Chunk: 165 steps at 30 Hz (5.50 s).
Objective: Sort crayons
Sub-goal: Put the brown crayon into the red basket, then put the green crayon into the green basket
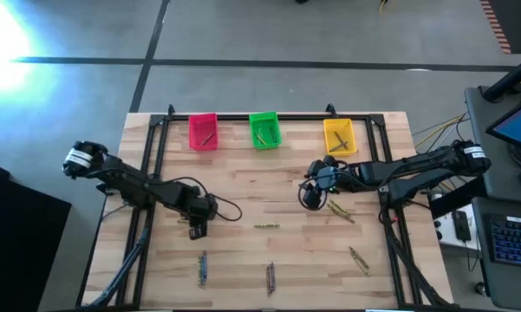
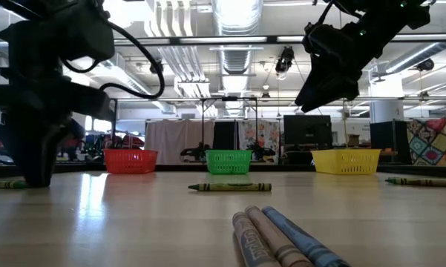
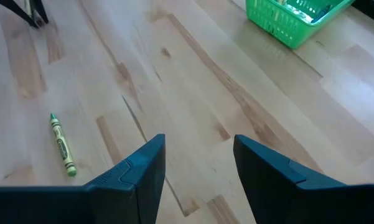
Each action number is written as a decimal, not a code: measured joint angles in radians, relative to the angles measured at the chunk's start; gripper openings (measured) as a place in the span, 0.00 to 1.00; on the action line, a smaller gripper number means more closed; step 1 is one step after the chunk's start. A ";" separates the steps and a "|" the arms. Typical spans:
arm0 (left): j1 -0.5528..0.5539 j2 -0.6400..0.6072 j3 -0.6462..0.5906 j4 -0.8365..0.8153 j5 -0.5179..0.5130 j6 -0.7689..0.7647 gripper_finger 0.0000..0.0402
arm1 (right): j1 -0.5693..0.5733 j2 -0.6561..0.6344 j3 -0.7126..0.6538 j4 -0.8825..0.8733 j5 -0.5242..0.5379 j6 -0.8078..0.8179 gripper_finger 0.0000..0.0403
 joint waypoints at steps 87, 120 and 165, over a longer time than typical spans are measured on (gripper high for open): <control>-0.402 -0.345 0.003 0.047 -0.277 -0.356 0.36 | -0.037 0.000 -0.029 -0.021 0.356 -0.052 0.45; -0.689 0.192 0.116 0.002 -0.493 -0.563 0.02 | -0.037 0.000 -0.015 0.022 0.330 -0.016 0.45; 0.041 -0.108 -0.012 1.016 -0.624 0.150 0.01 | -0.046 0.548 0.106 1.083 -0.288 -0.150 0.45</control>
